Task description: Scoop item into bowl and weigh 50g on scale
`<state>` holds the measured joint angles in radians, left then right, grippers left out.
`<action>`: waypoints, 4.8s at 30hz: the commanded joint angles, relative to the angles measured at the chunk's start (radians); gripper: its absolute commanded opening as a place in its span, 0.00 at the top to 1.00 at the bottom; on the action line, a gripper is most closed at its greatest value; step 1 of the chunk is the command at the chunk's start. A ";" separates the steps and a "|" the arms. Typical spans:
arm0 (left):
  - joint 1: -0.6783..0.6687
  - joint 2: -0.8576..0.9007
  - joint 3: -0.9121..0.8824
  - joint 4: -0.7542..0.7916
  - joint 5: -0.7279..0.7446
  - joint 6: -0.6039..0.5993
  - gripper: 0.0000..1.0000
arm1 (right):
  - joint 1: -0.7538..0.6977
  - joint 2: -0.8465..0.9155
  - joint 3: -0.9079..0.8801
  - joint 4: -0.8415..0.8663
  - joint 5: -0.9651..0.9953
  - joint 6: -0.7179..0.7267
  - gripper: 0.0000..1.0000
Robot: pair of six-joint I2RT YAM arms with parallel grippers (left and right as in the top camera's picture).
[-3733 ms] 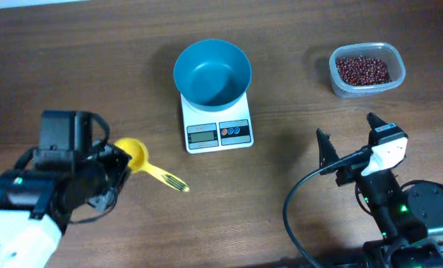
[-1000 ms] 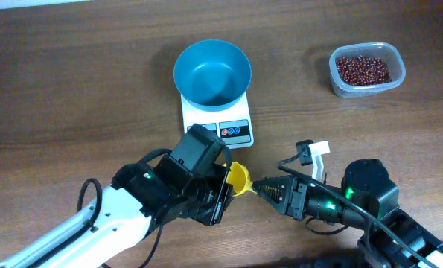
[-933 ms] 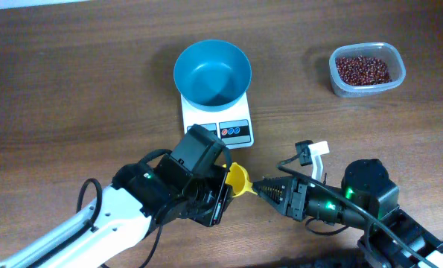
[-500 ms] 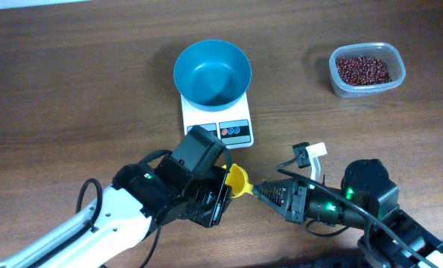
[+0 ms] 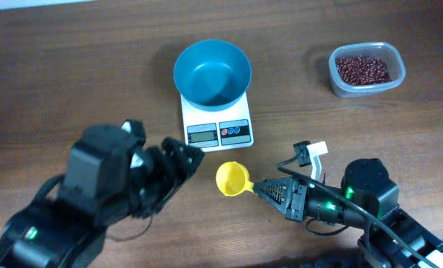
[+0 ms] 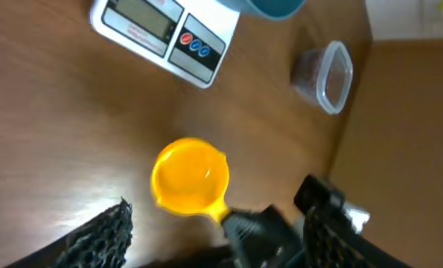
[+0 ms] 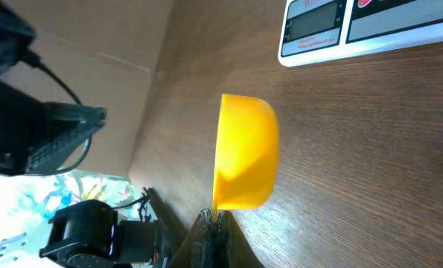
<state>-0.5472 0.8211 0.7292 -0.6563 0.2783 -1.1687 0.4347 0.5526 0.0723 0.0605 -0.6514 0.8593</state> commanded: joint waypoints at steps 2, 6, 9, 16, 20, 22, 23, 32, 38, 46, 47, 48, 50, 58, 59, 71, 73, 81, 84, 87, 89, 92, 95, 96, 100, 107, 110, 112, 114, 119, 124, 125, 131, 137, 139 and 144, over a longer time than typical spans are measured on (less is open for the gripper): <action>0.005 -0.072 0.004 -0.245 -0.112 0.079 0.01 | 0.002 -0.002 0.166 -0.137 0.151 -0.029 0.96; 0.005 -0.072 0.004 -0.280 -0.208 0.079 0.01 | 0.002 -0.002 0.324 -0.274 0.283 -0.074 0.96; 0.005 -0.055 0.004 -0.278 -0.389 0.093 0.01 | 0.002 -0.003 0.332 -0.254 0.282 -0.076 0.96; 0.005 0.321 0.123 -0.019 -0.354 0.755 0.01 | 0.002 0.026 0.343 0.159 0.443 0.067 0.96; 0.005 0.381 0.191 -0.042 -0.353 0.940 0.01 | 0.002 0.190 0.483 0.165 0.491 0.065 0.96; 0.005 0.381 0.191 -0.066 -0.353 0.940 0.31 | 0.002 0.351 0.606 0.163 0.455 0.004 0.96; 0.005 0.381 0.191 -0.070 -0.354 0.940 0.52 | 0.002 0.416 0.673 0.158 0.436 -0.018 0.96; -0.007 0.393 0.191 0.051 -0.229 0.901 0.99 | -0.388 0.362 0.850 -0.269 0.101 -0.177 0.96; -0.163 0.613 0.192 0.261 -0.268 0.901 1.00 | -0.587 0.311 0.850 -0.597 0.101 -0.364 0.96; -0.186 0.853 0.192 0.461 -0.305 0.902 1.00 | -0.587 0.311 0.850 -0.602 0.105 -0.377 0.96; -0.186 0.866 0.192 0.465 -0.314 0.901 1.00 | -0.587 0.311 0.850 -0.596 0.105 -0.377 0.96; -0.186 0.874 0.192 0.469 -0.345 0.901 1.00 | -0.587 0.311 0.850 -0.592 0.106 -0.377 0.96; -0.186 0.896 0.192 0.491 -0.396 0.901 1.00 | -0.587 0.311 0.850 -0.577 0.106 -0.377 0.96; -0.186 0.946 0.192 0.531 -0.410 0.901 1.00 | -0.587 0.311 0.850 -0.576 0.106 -0.377 0.96; -0.186 0.946 0.192 0.538 -0.411 0.901 1.00 | -0.587 0.311 0.850 -0.576 0.106 -0.377 0.96; -0.185 1.014 0.192 0.586 -0.440 0.901 1.00 | -0.587 0.312 0.850 -0.568 0.113 -0.377 0.96; -0.185 1.014 0.192 0.548 -0.439 0.900 1.00 | -0.587 0.312 0.850 -0.565 0.113 -0.377 0.96; -0.185 0.687 0.317 0.188 -0.361 0.901 1.00 | -0.587 0.313 0.850 -0.565 0.141 -0.378 0.96; -0.161 0.435 0.344 0.177 -0.414 0.901 1.00 | -0.587 0.313 0.850 -0.568 0.151 -0.431 0.96; 0.002 0.255 0.343 0.164 -0.440 0.901 1.00 | -0.587 0.313 0.850 -0.595 0.178 -0.463 0.96; 0.174 0.199 0.343 0.106 -0.441 0.901 1.00 | -0.587 0.314 0.850 -0.597 0.210 -0.464 0.96; 0.332 0.199 0.343 0.079 -0.441 0.901 0.96 | -0.587 0.366 0.850 -0.607 0.271 -0.463 0.96; 0.288 0.246 0.343 0.015 -0.274 0.956 1.00 | -0.587 0.453 0.850 -0.583 0.271 -0.462 0.96; 0.239 0.287 0.343 -0.040 -0.255 0.958 1.00 | -0.587 0.472 0.850 -0.565 0.271 -0.462 0.96; -0.037 0.522 0.343 -0.043 -0.259 0.957 1.00 | -0.587 0.481 0.850 -0.504 0.271 -0.459 0.96; -0.185 0.886 0.343 0.172 -0.262 0.958 1.00 | -0.587 0.481 0.850 -0.501 0.270 -0.460 0.96; -0.185 0.940 0.343 0.256 -0.340 0.957 1.00 | -0.587 0.481 0.850 -0.502 0.270 -0.460 0.96; -0.185 0.952 0.341 0.261 -0.364 0.957 1.00 | -0.587 0.481 0.850 -0.502 0.271 -0.460 0.96; -0.185 0.978 0.341 0.306 -0.384 0.957 1.00 | -0.587 0.481 0.850 -0.502 0.270 -0.463 0.96; -0.185 1.010 0.341 0.334 -0.385 0.957 1.00 | -0.587 0.481 0.850 -0.502 0.267 -0.463 0.96; -0.185 1.020 0.340 0.334 -0.407 0.957 1.00 | -0.587 0.481 0.850 -0.502 0.267 -0.463 0.96; -0.185 1.030 0.340 0.334 -0.407 0.953 1.00 | -0.587 0.481 0.850 -0.502 0.267 -0.463 0.96; -0.185 1.056 0.340 0.259 -0.388 0.938 1.00 | -0.587 0.481 0.850 -0.502 0.267 -0.463 0.96; -0.183 0.589 0.381 0.142 -0.450 0.939 1.00 | -0.587 0.481 0.850 -0.507 0.268 -0.467 0.96; -0.176 0.421 0.381 0.142 -0.589 0.938 1.00 | -0.587 0.481 0.850 -0.521 0.268 -0.542 0.96; 0.106 0.232 0.381 0.051 -0.616 0.938 1.00 | -0.587 0.481 0.850 -0.555 0.318 -0.571 0.96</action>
<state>-0.5507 1.0943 1.1019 -0.5850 -0.3122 -0.2279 -0.1482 1.0378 0.9180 -0.4839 -0.3771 0.3099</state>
